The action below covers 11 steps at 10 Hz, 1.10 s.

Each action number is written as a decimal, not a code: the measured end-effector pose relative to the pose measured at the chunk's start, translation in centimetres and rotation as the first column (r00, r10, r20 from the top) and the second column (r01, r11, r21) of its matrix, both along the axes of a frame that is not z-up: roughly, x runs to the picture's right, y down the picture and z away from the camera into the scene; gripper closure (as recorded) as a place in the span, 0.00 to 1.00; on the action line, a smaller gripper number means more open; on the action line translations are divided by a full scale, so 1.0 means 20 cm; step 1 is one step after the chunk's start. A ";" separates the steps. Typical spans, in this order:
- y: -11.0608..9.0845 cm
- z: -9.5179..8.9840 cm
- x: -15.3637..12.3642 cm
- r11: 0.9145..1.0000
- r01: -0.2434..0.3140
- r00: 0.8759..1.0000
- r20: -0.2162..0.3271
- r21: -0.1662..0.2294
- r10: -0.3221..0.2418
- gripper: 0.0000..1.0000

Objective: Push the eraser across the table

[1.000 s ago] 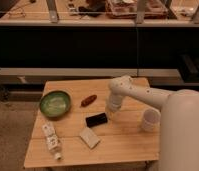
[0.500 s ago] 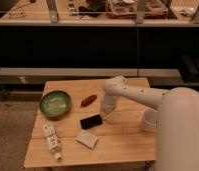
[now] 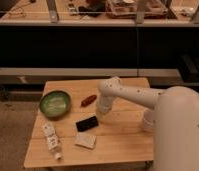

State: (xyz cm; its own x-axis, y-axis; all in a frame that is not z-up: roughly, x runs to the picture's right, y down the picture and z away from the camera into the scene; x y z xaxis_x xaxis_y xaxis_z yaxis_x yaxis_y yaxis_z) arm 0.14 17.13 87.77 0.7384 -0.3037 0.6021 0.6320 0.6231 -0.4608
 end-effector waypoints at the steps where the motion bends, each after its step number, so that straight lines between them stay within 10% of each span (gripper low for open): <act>1: 0.01 -0.01 -0.03 1.000 0.006 1.000 0.010 -0.003 -0.006 0.98; 11: 0.14 -0.16 -0.38 0.993 0.116 0.981 0.160 -0.018 -0.111 0.98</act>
State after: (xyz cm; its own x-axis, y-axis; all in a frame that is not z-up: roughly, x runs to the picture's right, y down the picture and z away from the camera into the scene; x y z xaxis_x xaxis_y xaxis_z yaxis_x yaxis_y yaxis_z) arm -7.50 19.98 84.50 0.5945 -0.3621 0.7180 0.7643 0.5318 -0.3646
